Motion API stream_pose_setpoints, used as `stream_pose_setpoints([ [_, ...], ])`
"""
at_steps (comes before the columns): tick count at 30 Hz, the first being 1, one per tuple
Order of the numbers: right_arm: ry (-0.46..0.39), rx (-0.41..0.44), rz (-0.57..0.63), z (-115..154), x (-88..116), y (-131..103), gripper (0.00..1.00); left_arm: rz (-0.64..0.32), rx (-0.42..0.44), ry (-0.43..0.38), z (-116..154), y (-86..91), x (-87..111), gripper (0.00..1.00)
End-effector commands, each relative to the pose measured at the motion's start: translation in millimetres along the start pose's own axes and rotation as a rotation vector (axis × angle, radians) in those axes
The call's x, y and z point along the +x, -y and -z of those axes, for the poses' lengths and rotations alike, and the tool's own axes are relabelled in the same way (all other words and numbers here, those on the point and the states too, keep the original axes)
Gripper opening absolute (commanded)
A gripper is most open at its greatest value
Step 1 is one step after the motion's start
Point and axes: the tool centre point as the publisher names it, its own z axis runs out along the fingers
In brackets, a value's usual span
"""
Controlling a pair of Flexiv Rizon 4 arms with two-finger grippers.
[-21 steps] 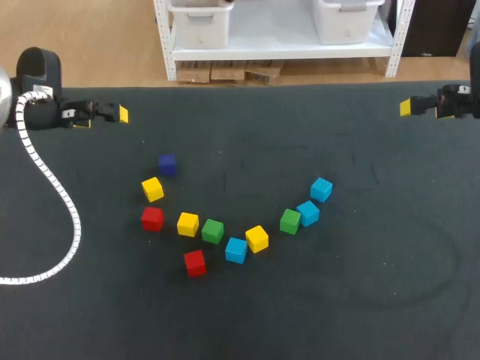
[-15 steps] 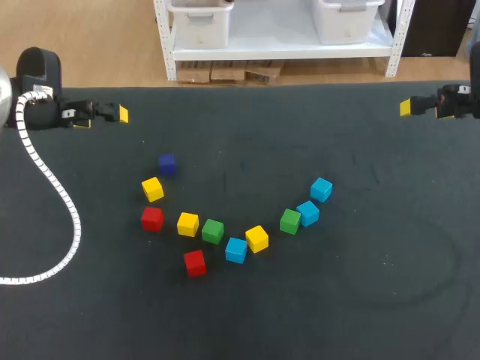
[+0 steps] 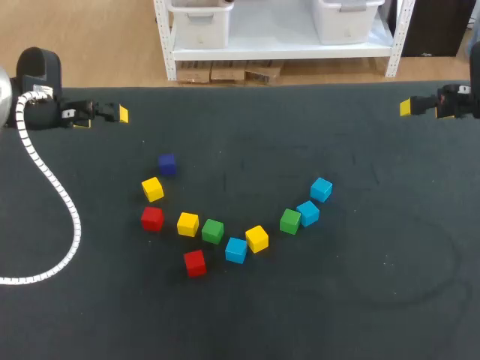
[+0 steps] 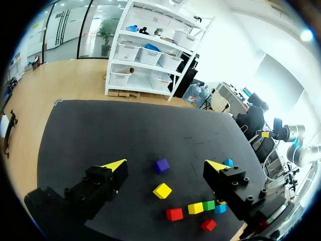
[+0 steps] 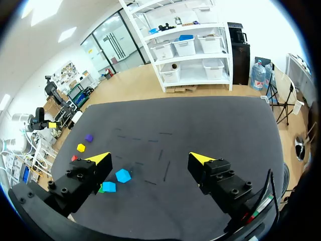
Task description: Place the blue cubes, place green cubes on the blue cubes, place the yellow cubes on the green cubes, then place the red cubes on the yellow cubes, and place purple cube on the red cubes.
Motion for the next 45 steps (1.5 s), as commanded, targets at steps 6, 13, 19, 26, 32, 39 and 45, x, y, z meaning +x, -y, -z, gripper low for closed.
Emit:
stream_pose_setpoints([
  [6, 0.031, -0.027, 0.126, 3, -2, -3, 1.00, 0.001, 0.001, 0.001, 0, -0.4, 0.1, 1.00],
  [13, -0.018, -0.130, 0.450, 9, -8, -14, 1.00, 0.001, 0.001, 0.001, 0, -0.4, 0.1, 1.00],
  [19, -0.092, -0.296, 0.797, 15, -10, -24, 1.00, 0.001, 0.001, 0.001, 0, -0.4, 0.1, 1.00],
  [26, -0.239, -0.531, 1.222, 24, -4, -34, 1.00, 0.001, 0.001, 0.001, 0, -0.4, 0.1, 1.00],
  [32, -0.373, -0.672, 1.413, 27, 7, -30, 1.00, 0.001, 0.001, 0.001, 0, -0.4, 0.1, 1.00],
  [39, -0.373, -0.672, 1.413, 27, 7, -30, 1.00, 0.001, 0.001, 0.001, 0, -0.4, 0.1, 1.00],
  [45, -0.373, -0.672, 1.413, 27, 7, -30, 1.00, 0.001, 0.001, 0.001, 0, -0.4, 0.1, 1.00],
])
